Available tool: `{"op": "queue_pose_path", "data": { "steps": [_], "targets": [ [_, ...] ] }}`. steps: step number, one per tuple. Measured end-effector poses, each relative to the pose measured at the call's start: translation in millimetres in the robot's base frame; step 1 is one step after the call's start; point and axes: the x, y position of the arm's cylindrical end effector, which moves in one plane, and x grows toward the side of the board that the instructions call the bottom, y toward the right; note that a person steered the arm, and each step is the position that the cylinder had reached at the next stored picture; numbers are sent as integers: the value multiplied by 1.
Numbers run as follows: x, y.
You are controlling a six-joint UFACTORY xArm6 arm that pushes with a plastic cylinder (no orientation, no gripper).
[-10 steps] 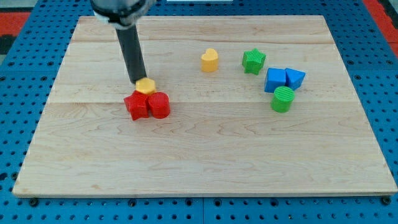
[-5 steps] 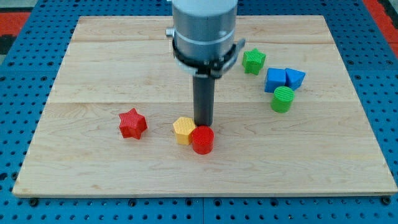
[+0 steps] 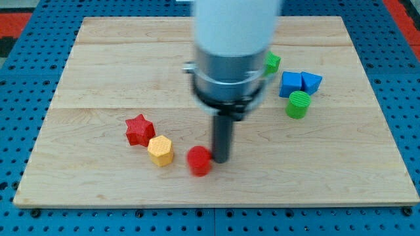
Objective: Push the red blocks and hexagon towards the bottom left
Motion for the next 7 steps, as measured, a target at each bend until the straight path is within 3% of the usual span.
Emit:
{"op": "queue_pose_path", "data": {
  "steps": [1,2,3,4,5,7],
  "targets": [
    [-32,-20],
    [-96,-54],
    [-70,-124],
    [-41,-97],
    [-77,-95],
    [-162,55]
  ]
}}
